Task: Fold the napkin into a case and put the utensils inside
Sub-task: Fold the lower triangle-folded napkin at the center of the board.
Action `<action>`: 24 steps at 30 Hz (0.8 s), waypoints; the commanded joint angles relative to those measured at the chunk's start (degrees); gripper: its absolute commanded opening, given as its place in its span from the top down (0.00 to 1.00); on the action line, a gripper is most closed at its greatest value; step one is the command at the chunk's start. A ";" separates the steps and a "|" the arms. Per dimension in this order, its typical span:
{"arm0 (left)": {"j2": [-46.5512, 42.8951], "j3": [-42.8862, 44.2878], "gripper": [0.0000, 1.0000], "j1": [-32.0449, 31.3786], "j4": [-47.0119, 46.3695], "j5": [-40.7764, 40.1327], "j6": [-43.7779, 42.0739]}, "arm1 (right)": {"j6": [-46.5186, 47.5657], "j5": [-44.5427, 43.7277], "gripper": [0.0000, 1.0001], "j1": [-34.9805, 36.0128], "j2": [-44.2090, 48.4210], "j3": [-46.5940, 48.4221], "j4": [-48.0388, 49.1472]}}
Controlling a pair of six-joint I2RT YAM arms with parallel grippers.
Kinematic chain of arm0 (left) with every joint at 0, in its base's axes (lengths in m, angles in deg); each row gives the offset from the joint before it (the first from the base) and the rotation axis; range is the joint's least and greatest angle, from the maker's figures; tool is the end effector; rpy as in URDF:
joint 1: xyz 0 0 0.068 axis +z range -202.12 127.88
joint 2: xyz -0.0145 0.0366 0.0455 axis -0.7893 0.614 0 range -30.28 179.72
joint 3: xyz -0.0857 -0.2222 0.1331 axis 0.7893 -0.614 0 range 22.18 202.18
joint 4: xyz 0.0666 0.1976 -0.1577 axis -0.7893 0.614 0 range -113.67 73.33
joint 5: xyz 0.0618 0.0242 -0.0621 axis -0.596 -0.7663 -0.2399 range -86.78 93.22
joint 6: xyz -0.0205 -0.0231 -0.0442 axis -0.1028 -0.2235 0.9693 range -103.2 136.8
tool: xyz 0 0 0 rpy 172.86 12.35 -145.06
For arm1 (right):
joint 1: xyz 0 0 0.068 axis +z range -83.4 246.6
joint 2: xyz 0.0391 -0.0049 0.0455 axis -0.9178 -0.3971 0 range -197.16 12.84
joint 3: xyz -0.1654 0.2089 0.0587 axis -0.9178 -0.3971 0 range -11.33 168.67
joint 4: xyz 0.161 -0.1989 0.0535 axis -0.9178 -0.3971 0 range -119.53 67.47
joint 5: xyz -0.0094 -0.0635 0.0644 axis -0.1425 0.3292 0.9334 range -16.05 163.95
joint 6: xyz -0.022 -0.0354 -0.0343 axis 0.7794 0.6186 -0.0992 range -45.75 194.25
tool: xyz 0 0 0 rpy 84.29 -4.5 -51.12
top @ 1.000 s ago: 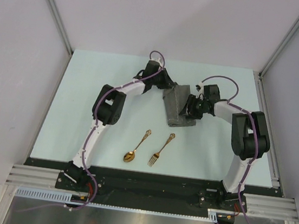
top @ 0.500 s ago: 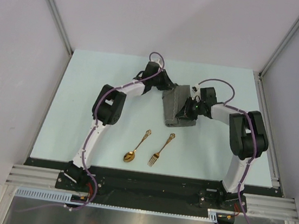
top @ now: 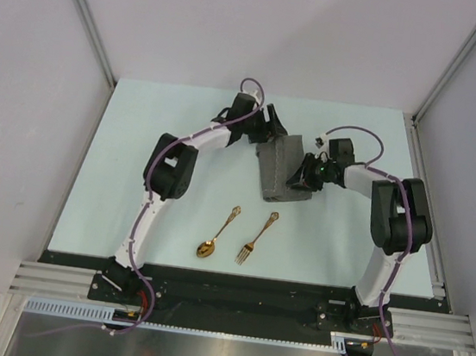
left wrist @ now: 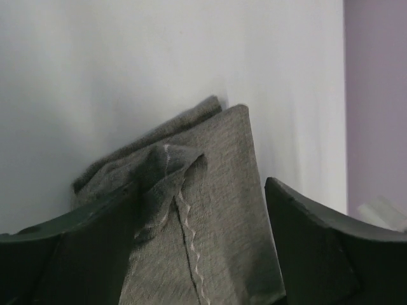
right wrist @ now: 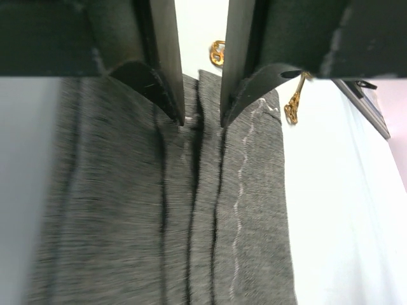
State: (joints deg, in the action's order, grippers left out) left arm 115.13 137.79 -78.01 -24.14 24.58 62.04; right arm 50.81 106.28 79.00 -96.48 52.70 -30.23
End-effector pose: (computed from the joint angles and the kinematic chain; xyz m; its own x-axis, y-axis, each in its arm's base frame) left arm 0.5099 -0.2619 0.1412 -0.8019 -0.3459 -0.4872 0.1748 0.6440 -0.7448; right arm 0.3720 0.1013 0.1476 -0.9127 0.1436 -0.3825 -0.1447 0.7618 0.6314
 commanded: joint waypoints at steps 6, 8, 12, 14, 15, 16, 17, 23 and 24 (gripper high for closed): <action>-21.28 -9.23 0.20 -1.09 13.92 -10.28 -15.43 | 2.52 0.44 0.61 -1.86 4.29 1.01 -2.40; -25.93 -12.94 0.25 -2.58 14.01 -11.69 -16.93 | 2.26 0.10 0.61 -1.94 3.85 1.01 -2.58; -29.74 -19.98 0.26 -5.22 16.89 -13.54 -19.39 | 2.08 0.97 0.60 -2.21 2.88 1.27 -2.05; -30.70 -21.30 0.21 -6.89 18.13 -13.46 -22.28 | 2.00 1.15 0.61 -2.21 2.44 1.54 -2.40; -31.66 -23.05 0.20 -7.94 17.96 -13.28 -23.60 | 2.17 1.15 0.60 -2.21 2.53 1.54 -2.40; -31.93 -23.76 0.19 -10.47 17.79 -13.54 -26.83 | 2.35 1.06 0.61 -2.30 2.70 1.62 -2.84; -32.02 -24.46 0.18 -11.89 18.48 -15.20 -28.34 | 2.61 0.89 0.60 -2.38 2.79 1.62 -3.10; -31.32 -26.57 0.21 -19.54 18.31 -20.04 -37.49 | 2.00 1.76 0.60 -3.35 2.62 1.19 -3.55; -31.32 -26.75 0.21 -20.25 18.31 -20.48 -38.37 | 1.91 1.76 0.60 -3.44 2.62 1.01 -3.55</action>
State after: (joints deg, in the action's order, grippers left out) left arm 85.10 111.60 -95.91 -5.91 7.97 31.50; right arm 52.36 106.57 76.27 -94.93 52.79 -33.40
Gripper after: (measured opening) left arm 0.795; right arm 0.396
